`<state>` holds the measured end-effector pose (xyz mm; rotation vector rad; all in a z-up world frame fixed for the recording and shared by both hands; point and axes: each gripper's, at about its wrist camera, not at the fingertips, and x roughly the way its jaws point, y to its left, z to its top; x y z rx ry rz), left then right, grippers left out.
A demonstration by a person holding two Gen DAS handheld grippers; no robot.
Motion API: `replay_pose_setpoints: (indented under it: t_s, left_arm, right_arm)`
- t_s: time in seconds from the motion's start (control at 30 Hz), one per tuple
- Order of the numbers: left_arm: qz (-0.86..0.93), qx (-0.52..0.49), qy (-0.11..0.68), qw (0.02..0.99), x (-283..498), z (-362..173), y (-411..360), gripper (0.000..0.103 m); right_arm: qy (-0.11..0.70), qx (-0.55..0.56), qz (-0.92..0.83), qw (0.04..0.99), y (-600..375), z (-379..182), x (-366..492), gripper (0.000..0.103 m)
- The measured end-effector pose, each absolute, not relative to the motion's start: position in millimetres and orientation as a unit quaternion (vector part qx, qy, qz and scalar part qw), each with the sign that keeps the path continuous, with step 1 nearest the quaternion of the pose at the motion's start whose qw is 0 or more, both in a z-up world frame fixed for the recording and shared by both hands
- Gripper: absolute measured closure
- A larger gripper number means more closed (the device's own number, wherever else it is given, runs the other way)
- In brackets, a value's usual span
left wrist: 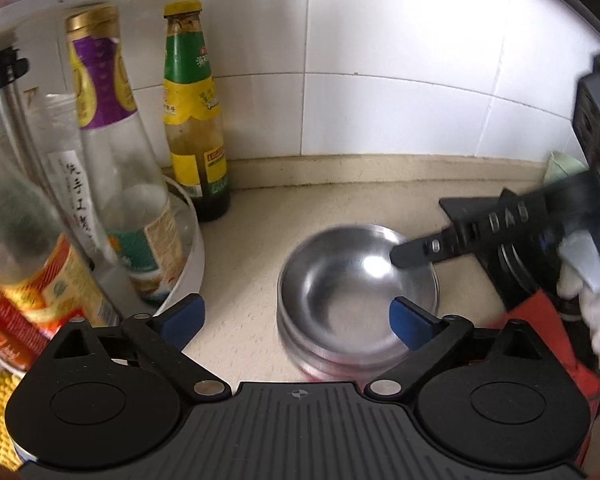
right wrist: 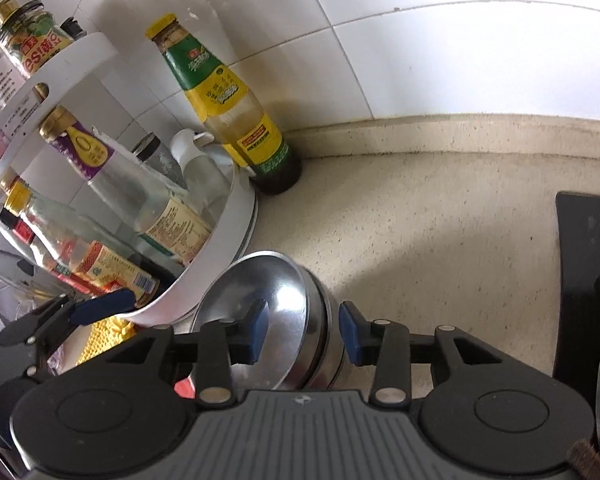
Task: Organize plates and bowls
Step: 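Lower the dark bowl into the nested steel bowls with both grippers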
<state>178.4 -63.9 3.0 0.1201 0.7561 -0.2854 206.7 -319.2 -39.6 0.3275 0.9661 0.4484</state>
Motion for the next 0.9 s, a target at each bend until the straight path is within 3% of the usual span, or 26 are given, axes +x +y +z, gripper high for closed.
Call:
replay_pose_setpoints:
  t_s: [0.23, 0.9]
  left_arm:
    - [-0.167, 0.089, 0.342, 0.921, 145, -14, -62, 0.0]
    - [-0.205, 0.103, 0.372, 0.899, 171, -48, -74, 0.0]
  right_arm:
    - [0.464, 0.155, 0.218, 0.845, -321, -41, 196, 0.061]
    - [0.476, 0.165, 0.201, 0.84, -324, -44, 183, 0.058]
